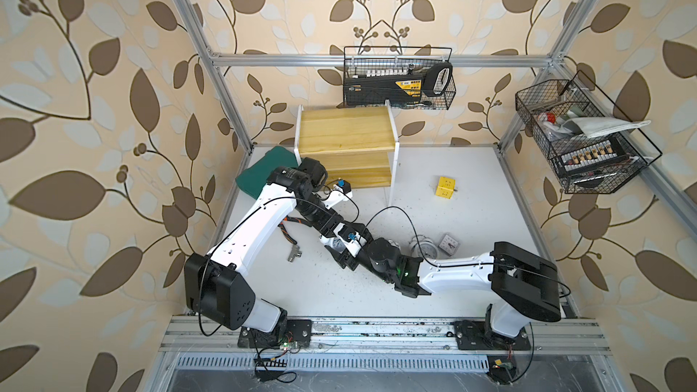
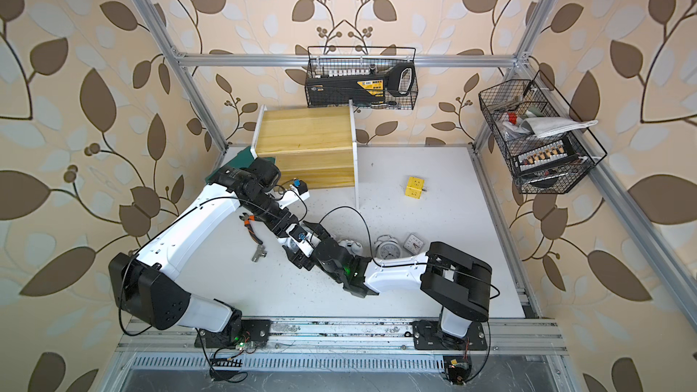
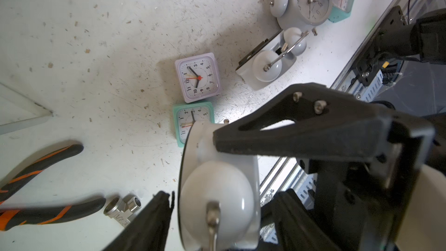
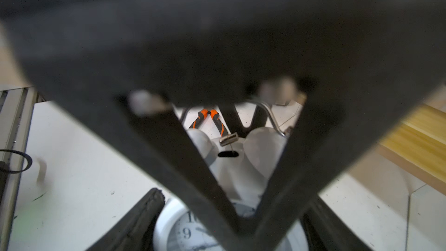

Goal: Place the alarm clocks on the shelf by style
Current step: Pick up the alarm from the center of the board.

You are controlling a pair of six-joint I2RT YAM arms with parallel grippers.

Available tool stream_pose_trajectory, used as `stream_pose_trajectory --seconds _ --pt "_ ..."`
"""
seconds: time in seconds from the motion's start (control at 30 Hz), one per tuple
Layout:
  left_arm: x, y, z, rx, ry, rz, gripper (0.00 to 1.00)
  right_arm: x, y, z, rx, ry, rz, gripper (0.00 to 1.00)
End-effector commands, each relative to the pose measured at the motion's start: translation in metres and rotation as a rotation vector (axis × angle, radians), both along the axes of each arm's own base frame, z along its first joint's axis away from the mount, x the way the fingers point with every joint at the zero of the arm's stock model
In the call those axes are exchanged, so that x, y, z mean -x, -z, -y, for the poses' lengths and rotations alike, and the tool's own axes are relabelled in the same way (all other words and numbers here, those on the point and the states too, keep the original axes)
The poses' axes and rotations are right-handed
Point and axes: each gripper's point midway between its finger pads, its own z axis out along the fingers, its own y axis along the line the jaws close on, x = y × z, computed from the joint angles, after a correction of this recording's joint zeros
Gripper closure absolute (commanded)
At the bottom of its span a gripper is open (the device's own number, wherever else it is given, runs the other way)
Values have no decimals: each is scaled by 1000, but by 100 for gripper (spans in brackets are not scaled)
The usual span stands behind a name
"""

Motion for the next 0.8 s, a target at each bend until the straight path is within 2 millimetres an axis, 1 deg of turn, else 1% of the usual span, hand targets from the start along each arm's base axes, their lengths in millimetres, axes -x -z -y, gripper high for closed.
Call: stream_pose_trajectory --seconds 0.0,0.1,0.23,0.33,0.5,0.63,0.77 --pt "-9 -33 -10 84 -46 111 26 -15 -19 4 -104 59 -23 45" --pt "-19 -45 -24 123 -107 168 24 -28 -23 9 -125 120 -38 48" --pt "-32 -54 -42 173 -190 204 23 -46 -37 17 -157 246 -26 50" --pt "-40 -51 -53 179 -240 211 23 -58 -52 21 -189 336 -19 50" --pt "-55 -48 -74 204 -350 219 22 -72 -74 25 -283 435 12 48" --pt "-65 -50 -92 232 -456 237 21 -81 -84 17 -313 476 33 46" --pt "-69 -44 -100 255 -521 226 21 -93 -91 10 -309 538 40 46"
